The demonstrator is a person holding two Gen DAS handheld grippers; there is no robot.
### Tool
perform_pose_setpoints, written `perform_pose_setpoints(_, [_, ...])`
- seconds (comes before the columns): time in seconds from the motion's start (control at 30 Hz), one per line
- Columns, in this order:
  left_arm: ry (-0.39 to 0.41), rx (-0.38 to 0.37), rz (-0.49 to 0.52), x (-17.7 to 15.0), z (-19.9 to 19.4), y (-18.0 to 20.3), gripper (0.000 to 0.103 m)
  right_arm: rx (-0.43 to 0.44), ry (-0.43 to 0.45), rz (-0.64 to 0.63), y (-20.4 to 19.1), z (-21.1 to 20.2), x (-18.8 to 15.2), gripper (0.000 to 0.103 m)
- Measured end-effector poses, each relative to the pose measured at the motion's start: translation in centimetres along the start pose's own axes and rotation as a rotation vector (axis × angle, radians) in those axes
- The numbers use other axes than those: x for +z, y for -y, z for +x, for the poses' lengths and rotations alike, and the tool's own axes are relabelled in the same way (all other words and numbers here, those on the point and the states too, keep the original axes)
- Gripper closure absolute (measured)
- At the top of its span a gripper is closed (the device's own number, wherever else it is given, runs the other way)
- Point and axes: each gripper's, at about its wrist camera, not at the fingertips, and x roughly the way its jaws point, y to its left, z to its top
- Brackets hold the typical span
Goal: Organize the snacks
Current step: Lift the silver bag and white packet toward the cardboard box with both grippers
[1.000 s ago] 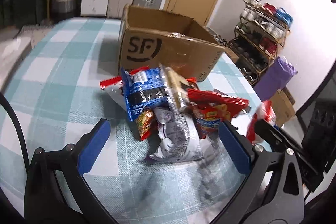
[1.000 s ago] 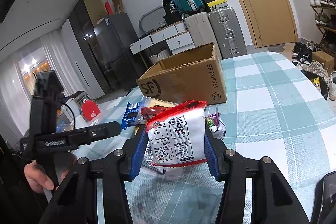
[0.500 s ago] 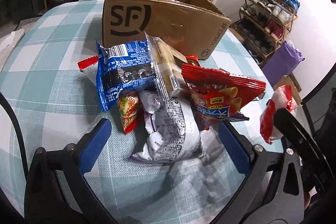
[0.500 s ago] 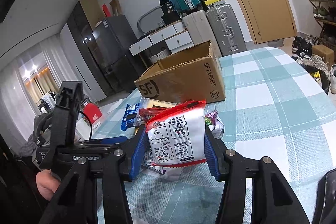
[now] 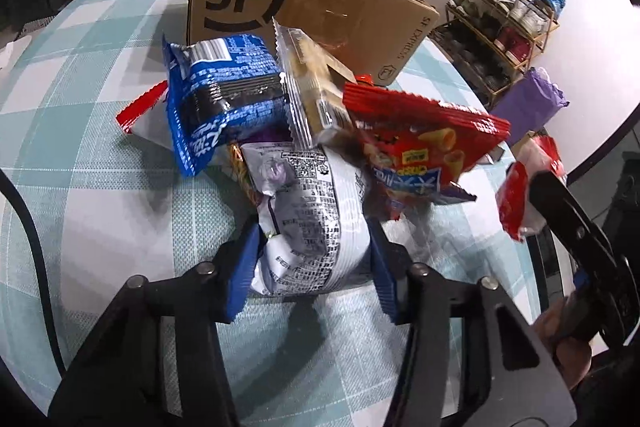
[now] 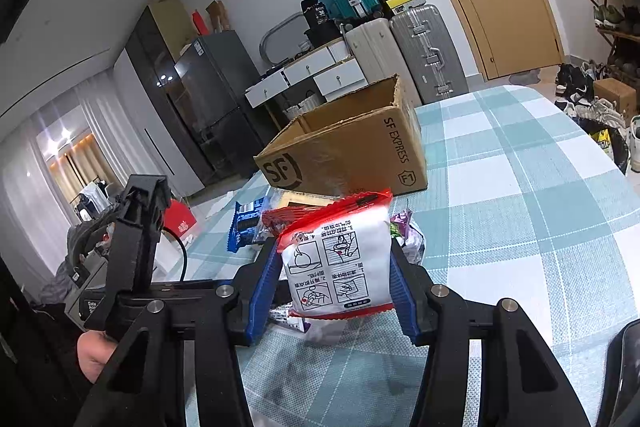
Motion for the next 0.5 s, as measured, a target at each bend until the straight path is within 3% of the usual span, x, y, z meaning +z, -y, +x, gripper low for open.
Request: perform_pose_setpoints(0.5, [0.005, -0.035, -0.047, -1.4, -1.7, -1.8, 0.059, -0.001, 0.003, 0.012, 0.4, -0.1, 0.1, 0.050])
